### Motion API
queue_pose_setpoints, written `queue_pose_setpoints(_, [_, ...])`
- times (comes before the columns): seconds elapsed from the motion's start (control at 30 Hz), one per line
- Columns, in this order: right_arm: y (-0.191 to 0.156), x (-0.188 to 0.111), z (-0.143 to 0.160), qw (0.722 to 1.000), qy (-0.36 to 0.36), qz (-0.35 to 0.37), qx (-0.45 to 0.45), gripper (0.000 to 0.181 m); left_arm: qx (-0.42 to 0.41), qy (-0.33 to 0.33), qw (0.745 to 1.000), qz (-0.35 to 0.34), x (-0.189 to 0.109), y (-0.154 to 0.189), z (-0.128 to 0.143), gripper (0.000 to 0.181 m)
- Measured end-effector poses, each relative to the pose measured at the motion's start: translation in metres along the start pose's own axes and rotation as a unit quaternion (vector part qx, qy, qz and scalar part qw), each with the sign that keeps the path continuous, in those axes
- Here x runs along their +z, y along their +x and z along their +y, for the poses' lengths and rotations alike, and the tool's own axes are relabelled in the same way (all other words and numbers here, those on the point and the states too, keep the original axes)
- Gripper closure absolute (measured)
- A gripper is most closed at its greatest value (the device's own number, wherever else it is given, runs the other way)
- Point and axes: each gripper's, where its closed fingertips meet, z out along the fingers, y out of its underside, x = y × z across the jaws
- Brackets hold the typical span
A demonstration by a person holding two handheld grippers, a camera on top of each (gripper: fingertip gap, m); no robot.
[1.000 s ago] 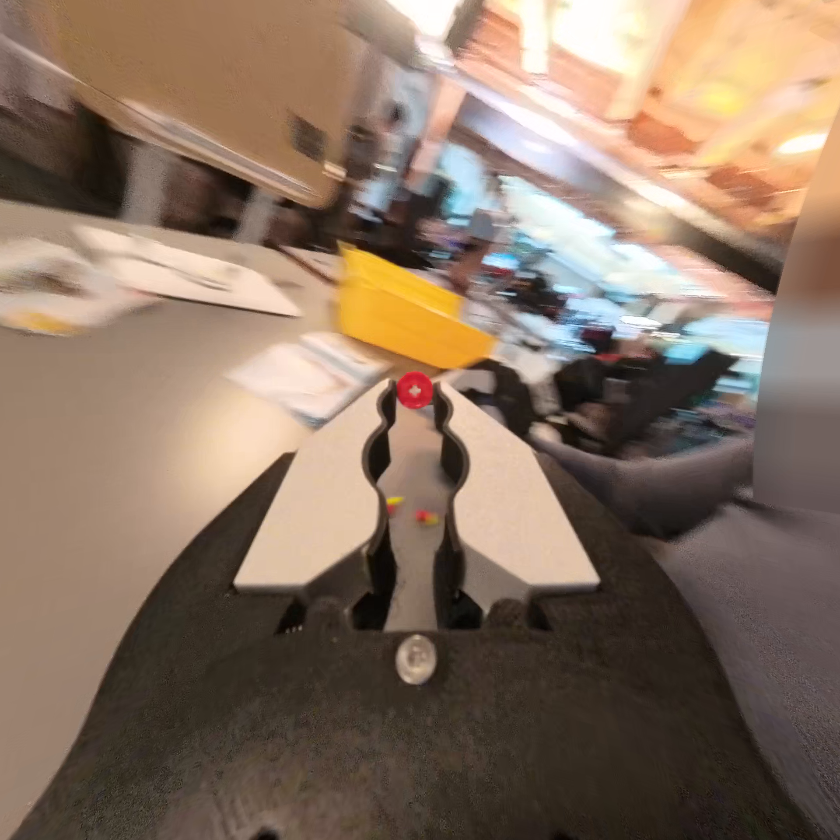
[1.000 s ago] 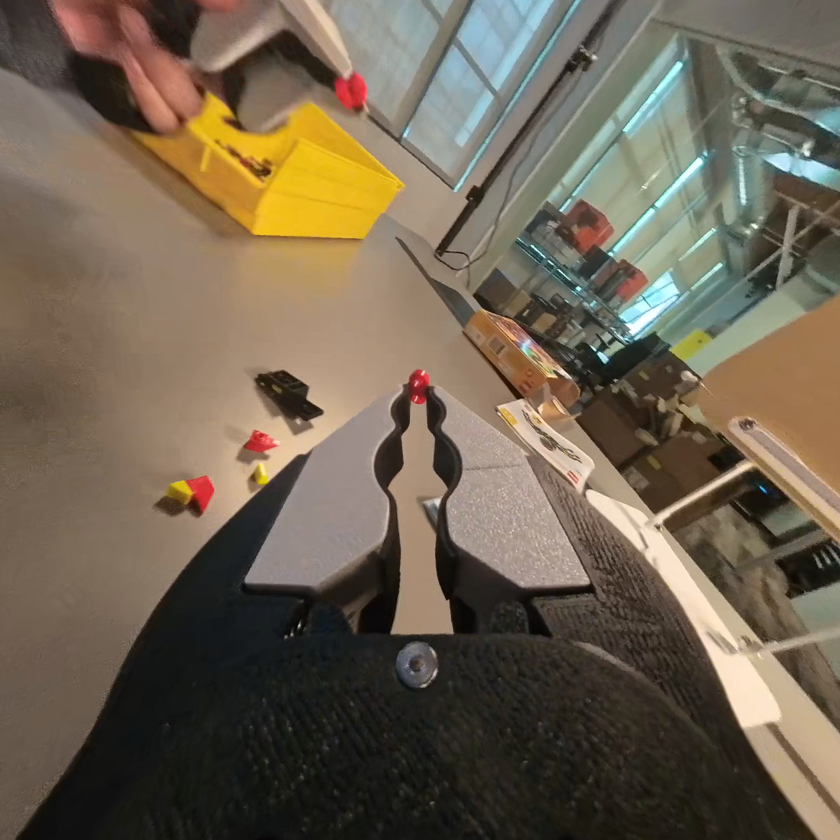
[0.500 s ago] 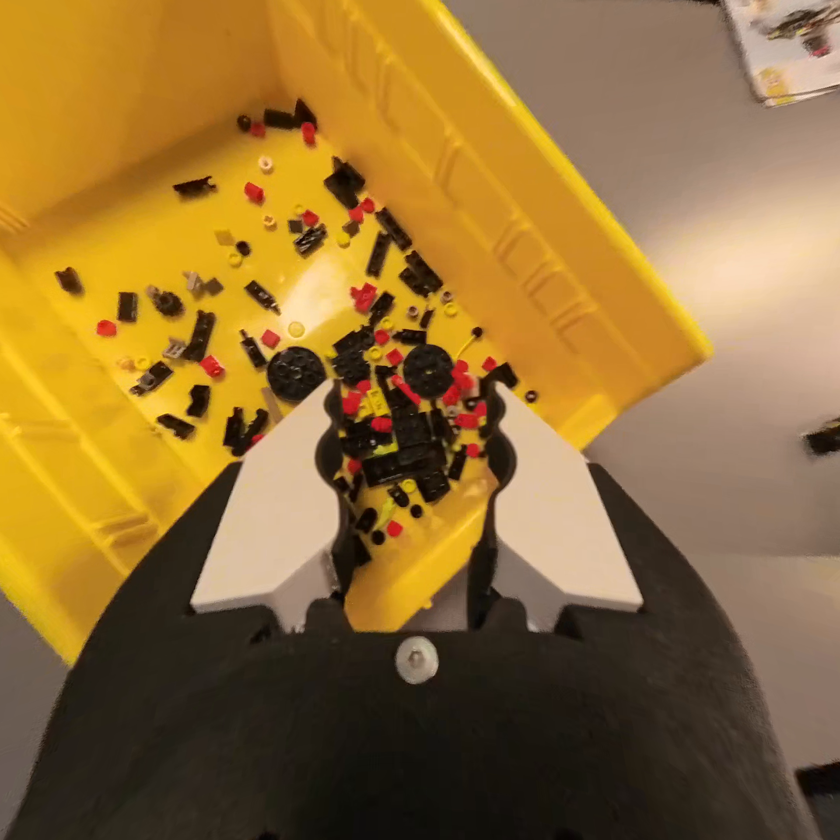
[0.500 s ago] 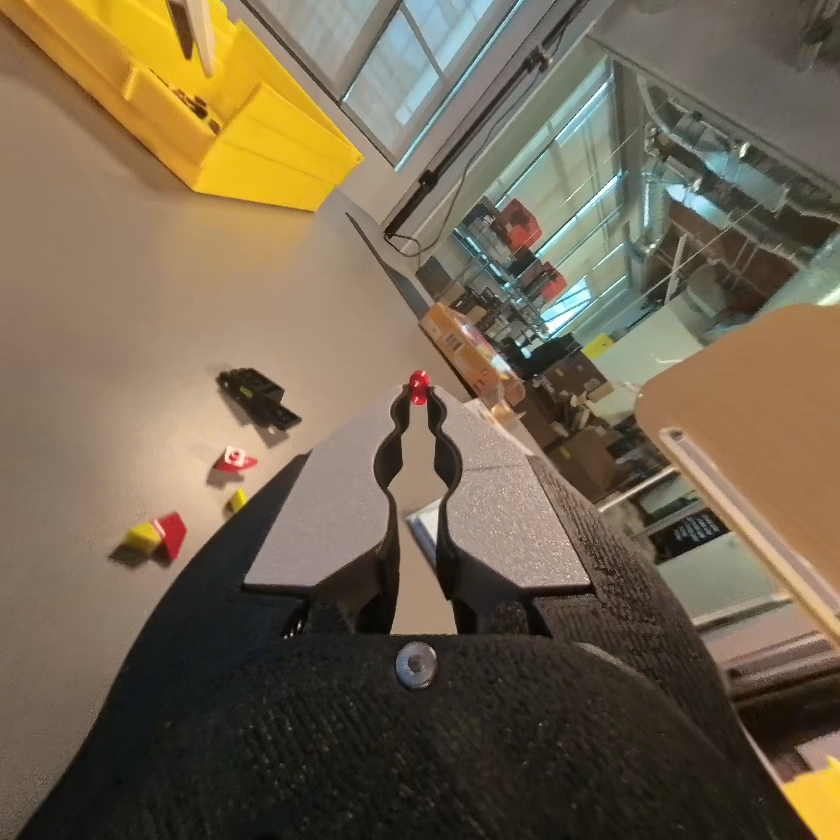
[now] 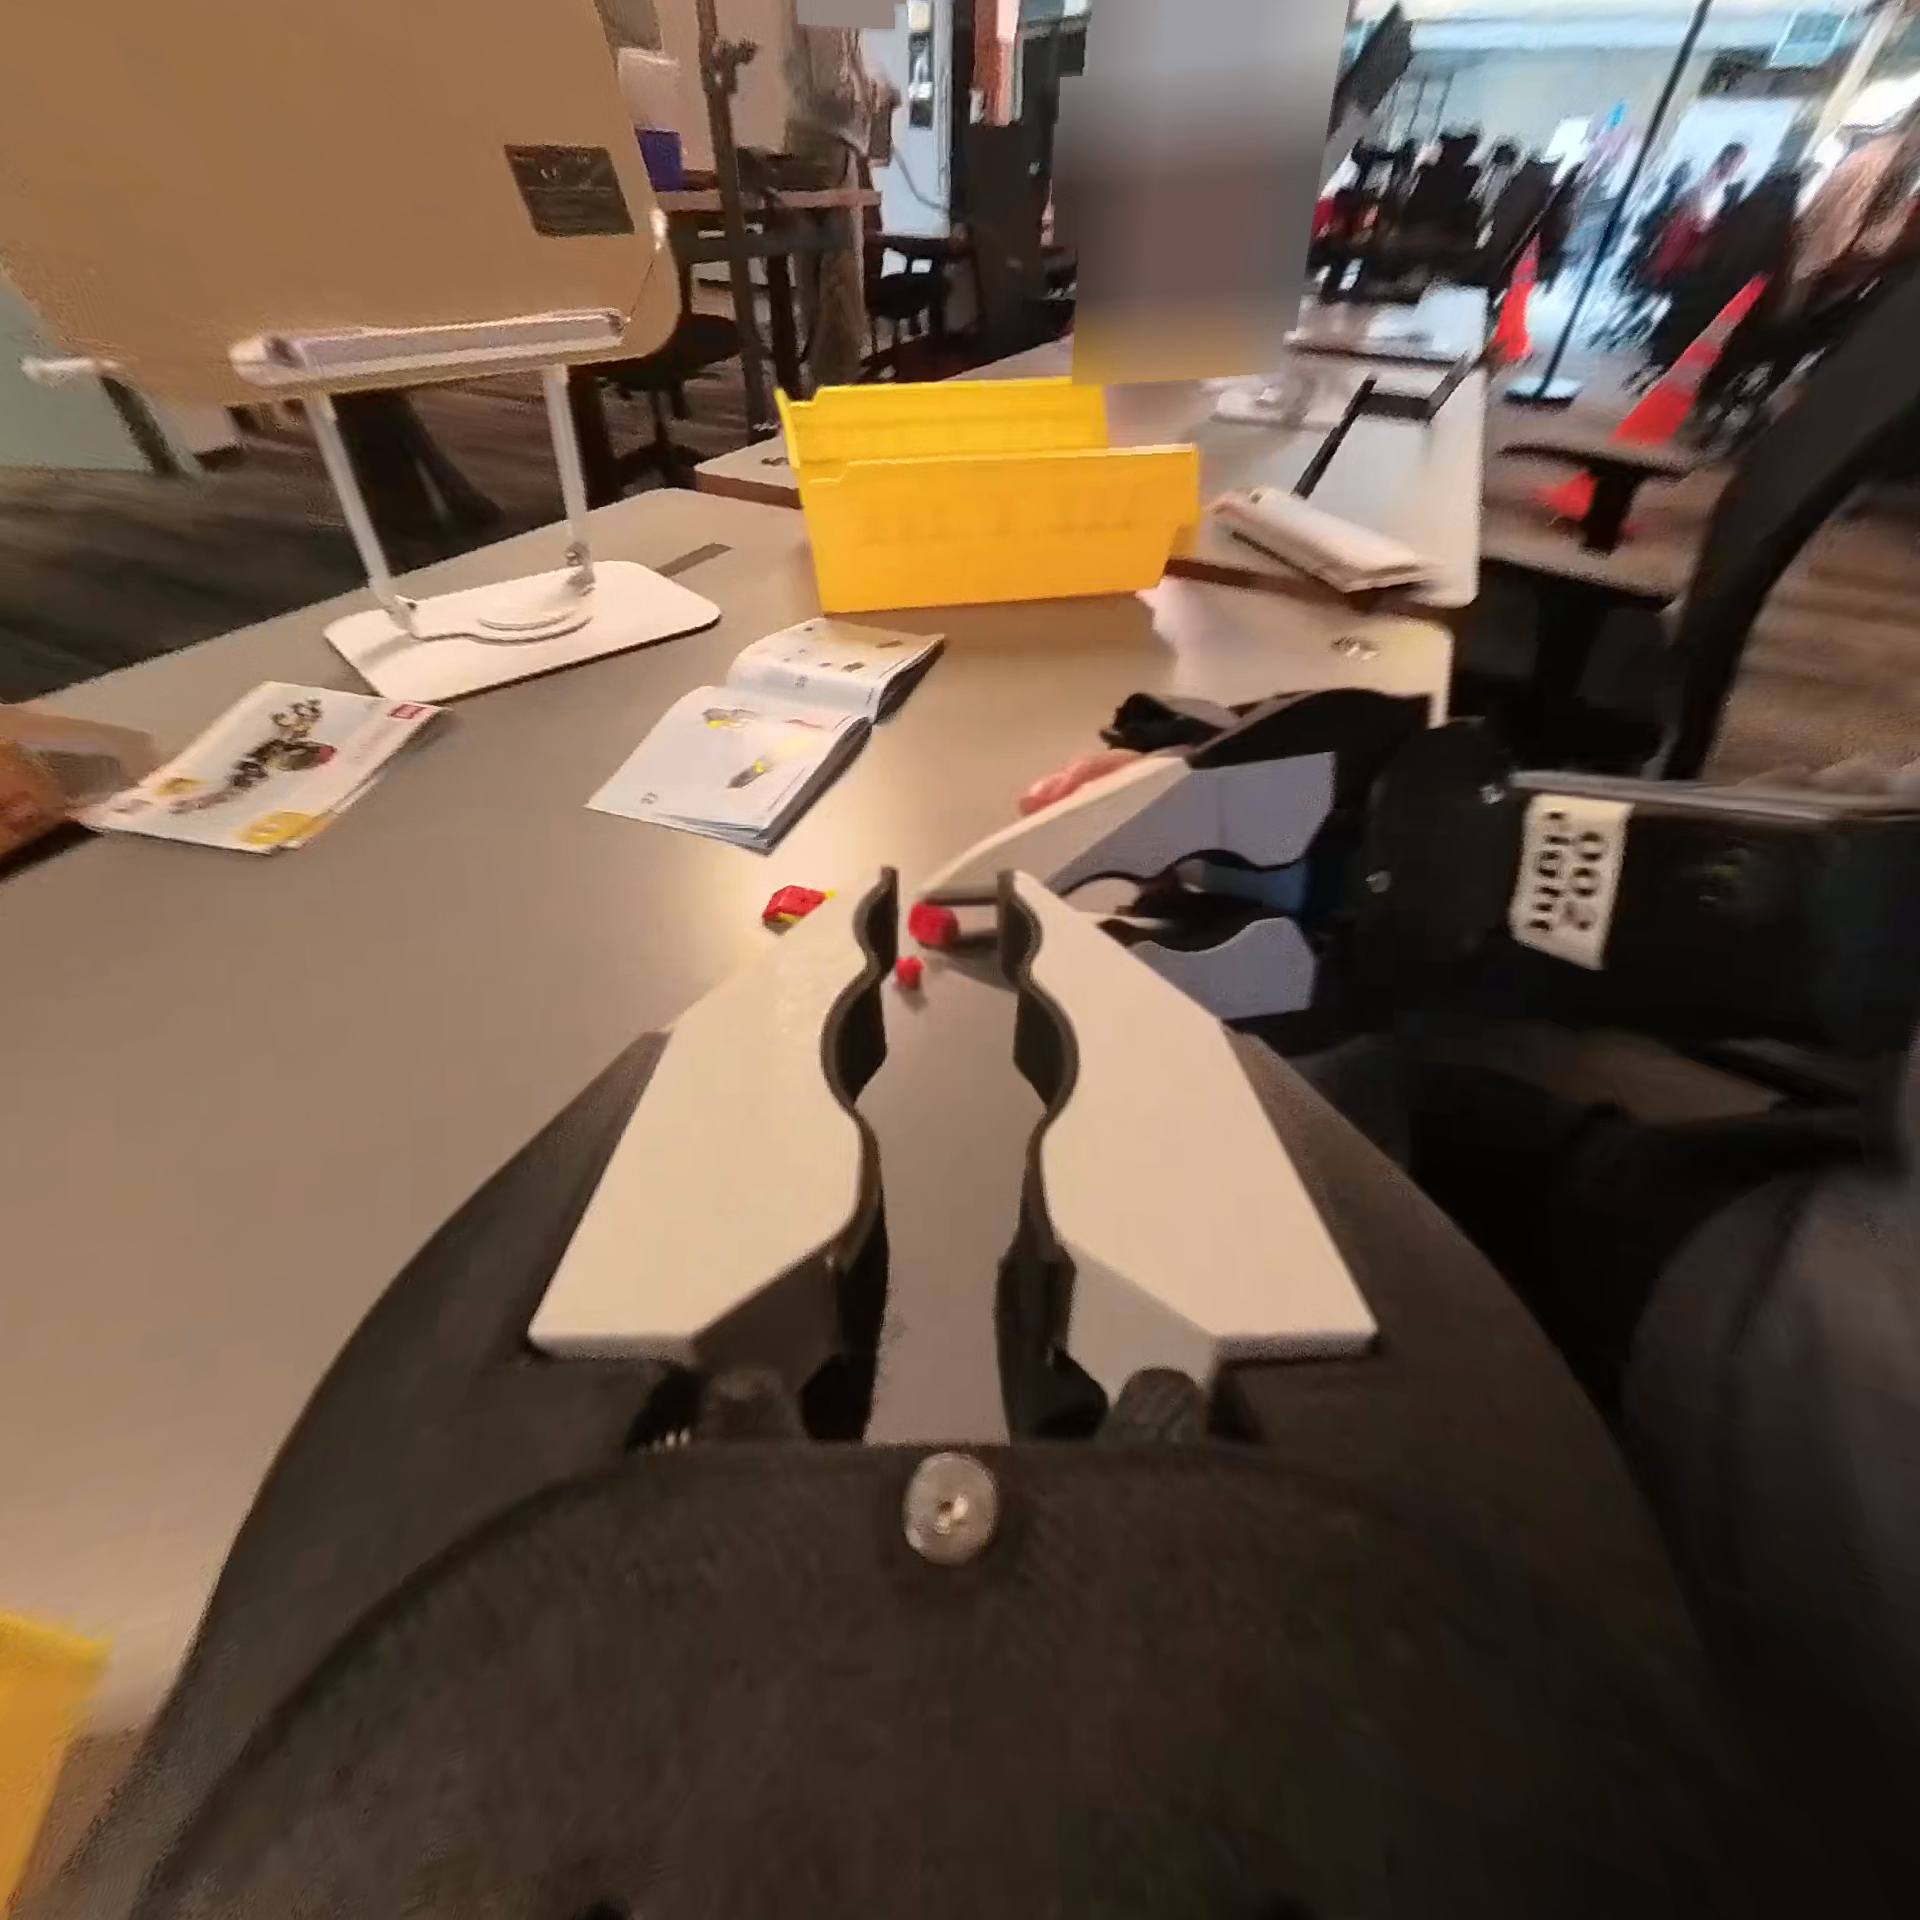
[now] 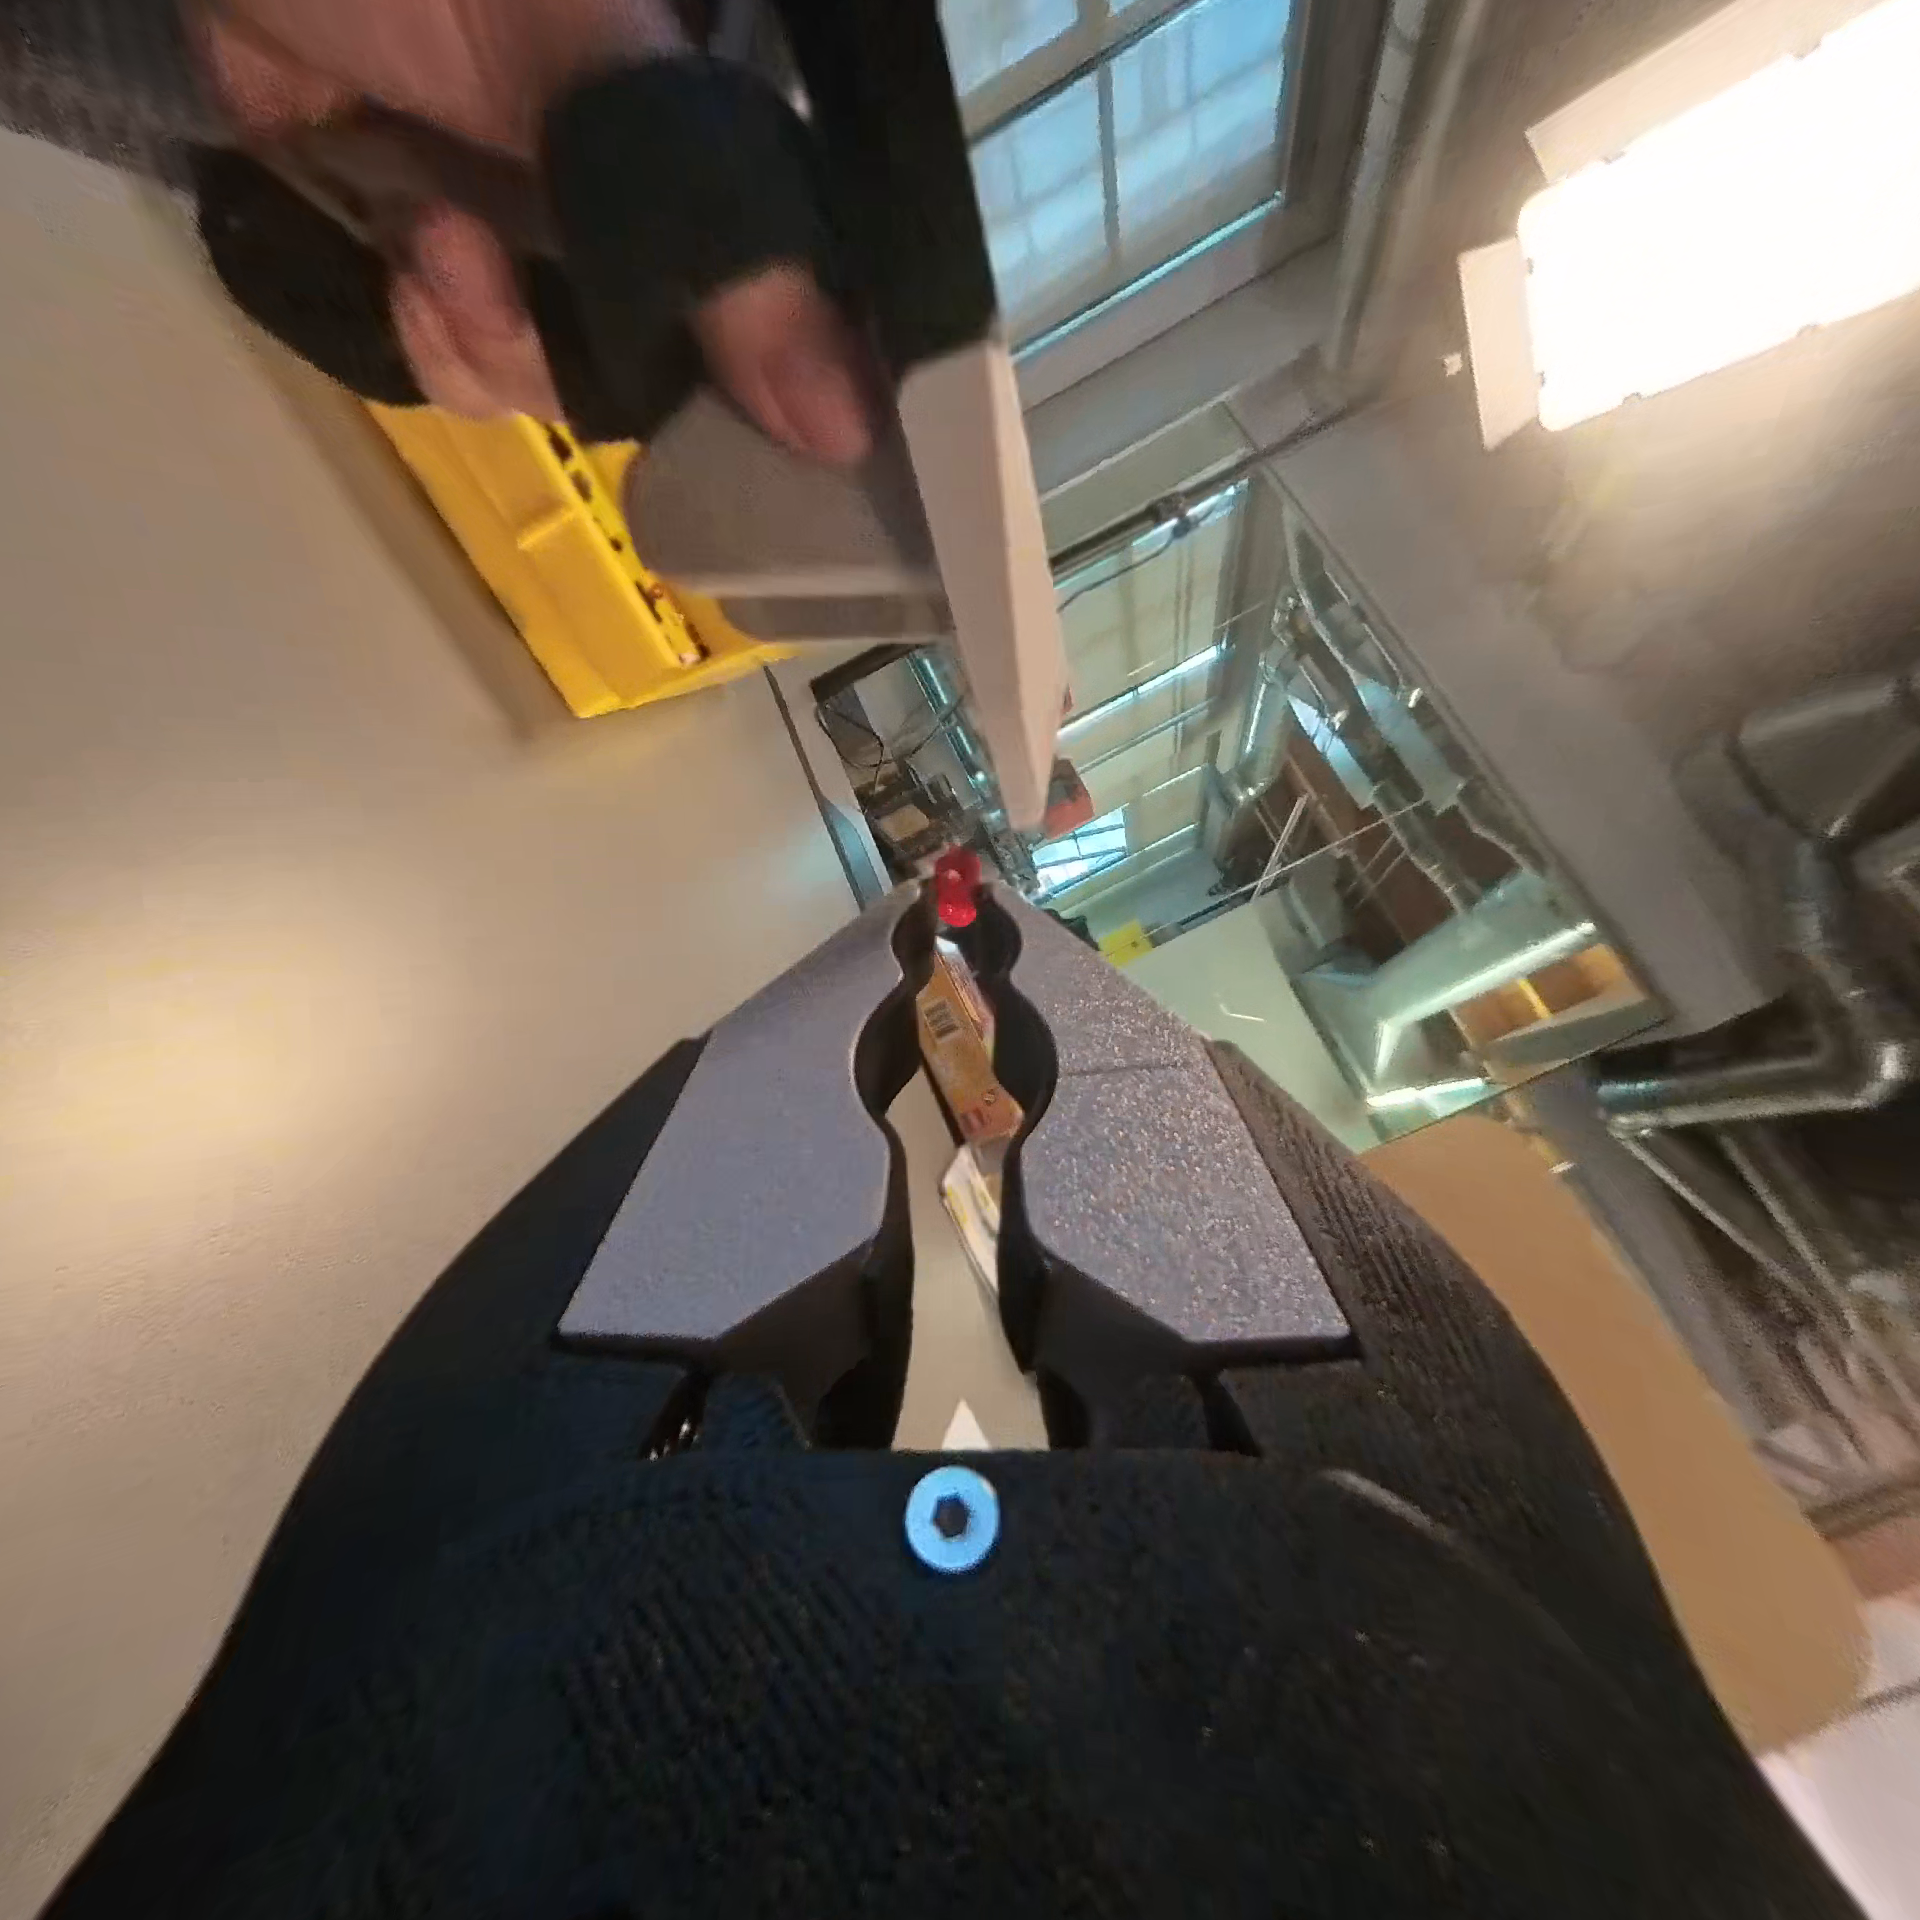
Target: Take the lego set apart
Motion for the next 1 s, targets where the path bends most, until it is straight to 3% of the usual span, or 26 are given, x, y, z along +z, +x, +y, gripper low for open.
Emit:
queue_pose_setpoints(0.23, [-0.004,-0.002,0.001,1.000,-0.025,-0.009,-0.003,0.176,-0.003,-0.046,0.998,0.032,0.006,0.001,0.018,0.162])
queue_pose_setpoints(0.4, [-0.011,0.000,0.007,0.999,-0.041,-0.019,-0.012,0.176,0.018,-0.055,0.998,0.025,0.011,-0.003,0.023,0.180])
queue_pose_setpoints(0.47, [-0.016,-0.002,0.009,0.996,-0.036,-0.045,0.064,0.164,0.006,-0.093,0.996,0.009,0.007,-0.011,0.029,0.180])
queue_pose_setpoints(0.53, [-0.012,-0.006,0.039,0.974,-0.097,-0.058,0.194,0.151,0.016,-0.100,0.991,-0.092,-0.019,-0.049,0.024,0.180])
queue_pose_setpoints(0.63, [-0.007,-0.023,0.115,0.899,-0.241,-0.043,0.362,0.149,-0.021,-0.107,0.949,-0.297,-0.097,-0.128,0.020,0.181])
queue_pose_setpoints(0.7, [-0.019,-0.030,0.144,0.840,-0.296,-0.067,0.450,0.147,-0.077,-0.154,0.899,-0.402,-0.152,-0.172,0.040,0.181])
queue_pose_setpoints(0.77, [-0.023,-0.029,0.161,0.804,-0.325,-0.074,0.492,0.146,-0.138,-0.207,0.861,-0.444,-0.187,-0.198,0.068,0.181])
queue_pose_setpoints(0.83, [-0.027,-0.025,0.175,0.789,-0.355,-0.077,0.495,0.146,-0.174,-0.238,0.838,-0.459,-0.204,-0.215,0.089,0.180])
queue_pose_setpoints(0.9, [-0.037,-0.021,0.181,0.772,-0.377,-0.101,0.502,0.143,-0.200,-0.275,0.817,-0.467,-0.212,-0.226,0.110,0.180])
queue_pose_setpoints(1.0, [-0.044,-0.018,0.188,0.767,-0.404,-0.112,0.486,0.140,-0.231,-0.329,0.788,-0.467,-0.213,-0.229,0.132,0.158])
